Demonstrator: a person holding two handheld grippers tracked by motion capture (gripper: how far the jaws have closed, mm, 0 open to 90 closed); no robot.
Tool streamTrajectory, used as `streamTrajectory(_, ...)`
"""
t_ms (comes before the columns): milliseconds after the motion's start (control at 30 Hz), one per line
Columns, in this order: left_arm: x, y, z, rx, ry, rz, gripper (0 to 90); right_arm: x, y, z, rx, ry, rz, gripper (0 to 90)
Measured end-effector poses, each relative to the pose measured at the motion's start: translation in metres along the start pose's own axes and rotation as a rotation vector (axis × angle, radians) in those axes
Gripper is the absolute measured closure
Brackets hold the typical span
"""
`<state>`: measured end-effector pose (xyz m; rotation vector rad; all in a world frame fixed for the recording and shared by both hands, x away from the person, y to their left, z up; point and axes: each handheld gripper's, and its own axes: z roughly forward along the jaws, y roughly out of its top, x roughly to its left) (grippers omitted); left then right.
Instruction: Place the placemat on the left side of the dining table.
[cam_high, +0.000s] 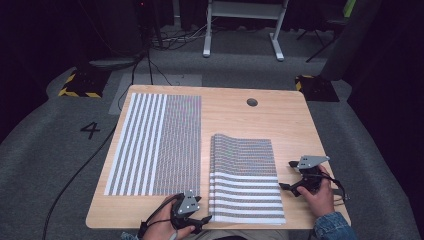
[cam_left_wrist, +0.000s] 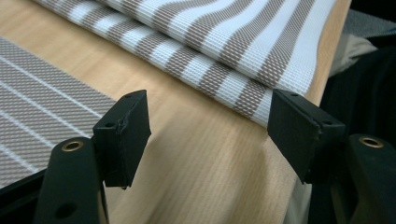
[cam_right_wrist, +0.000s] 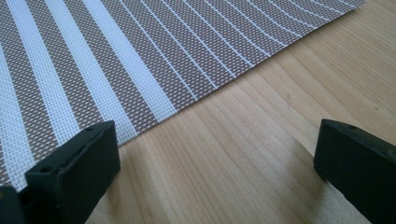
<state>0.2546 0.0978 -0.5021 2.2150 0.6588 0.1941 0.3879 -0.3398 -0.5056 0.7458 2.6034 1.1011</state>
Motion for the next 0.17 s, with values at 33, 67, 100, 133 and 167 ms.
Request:
streamTrajectory(33,0.0000,-0.0002,-0.0008,0.001,0.001,-0.009,30.5,0.0000,0.0000,-0.0001,0.001,0.000,0.000,0.5)
streamTrajectory(67,-0.0006,-0.0010,-0.0007,-0.001,-0.002,-0.029,30.5,0.0000,0.0000,0.0000,0.000,0.000,0.000,0.4)
streamTrajectory(100,-0.0004,-0.0014,-0.0008,0.005,0.002,-0.025,30.1,0.0000,0.0000,0.0000,0.000,0.000,0.000,0.4)
streamTrajectory(133,-0.0003,-0.0029,0.0010,0.018,-0.013,-0.030,29.9,0.0000,0.0000,0.0000,0.000,0.000,0.000,0.4)
streamTrajectory(167,-0.0005,-0.0038,0.0010,0.014,-0.009,-0.033,29.4,0.0000,0.0000,0.0000,0.000,0.000,0.000,0.5)
